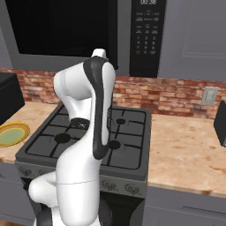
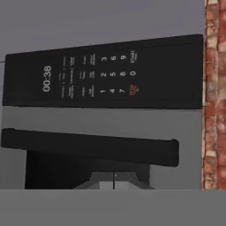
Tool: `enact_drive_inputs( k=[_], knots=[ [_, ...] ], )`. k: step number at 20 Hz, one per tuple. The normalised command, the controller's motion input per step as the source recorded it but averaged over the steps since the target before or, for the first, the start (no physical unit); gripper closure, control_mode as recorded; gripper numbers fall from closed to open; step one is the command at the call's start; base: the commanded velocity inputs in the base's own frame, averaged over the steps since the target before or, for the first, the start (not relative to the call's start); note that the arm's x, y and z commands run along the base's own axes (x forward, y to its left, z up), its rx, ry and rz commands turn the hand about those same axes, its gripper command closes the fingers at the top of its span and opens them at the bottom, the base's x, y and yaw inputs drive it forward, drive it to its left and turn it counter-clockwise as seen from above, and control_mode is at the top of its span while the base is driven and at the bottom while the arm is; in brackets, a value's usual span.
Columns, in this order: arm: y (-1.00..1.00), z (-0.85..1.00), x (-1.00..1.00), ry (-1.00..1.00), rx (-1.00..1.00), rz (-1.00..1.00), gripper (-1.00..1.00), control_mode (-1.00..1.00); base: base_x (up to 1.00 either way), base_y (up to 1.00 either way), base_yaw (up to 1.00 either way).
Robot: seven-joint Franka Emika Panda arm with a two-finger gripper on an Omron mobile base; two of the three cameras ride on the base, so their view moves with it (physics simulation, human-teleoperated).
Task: Pick the broccoli from the counter and place it in the microwave. Then turn on the microwave.
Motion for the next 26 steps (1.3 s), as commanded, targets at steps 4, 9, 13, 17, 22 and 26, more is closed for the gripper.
enact_drive_inputs(
  k=[4,9,13,17,22,26],
  knots=[
    [-0.79,0.36,-0.34,0.51,0.08,-0.09,1.0,-1.0,0.0,0.0,0.0],
    [-0.77,0.4,-0.42,0.45,0.04,-0.01,1.0,-1.0,0.0,0.0,0.0],
    [-0.71,0.52,-0.52,0.38,0.03,0.0,1.0,-1.0,0.0,0.0,0.0],
    [-0.64,0.63,-0.53,0.28,0.01,0.0,1.0,-1.0,0.0,0.0,0.0],
    [-0.5,0.78,-0.42,0.26,0.03,0.0,1.0,-1.0,0.0,0.0,0.0],
    [-0.42,0.71,-0.23,0.36,0.04,0.0,1.0,-1.0,0.0,0.0,0.0]
  ],
)
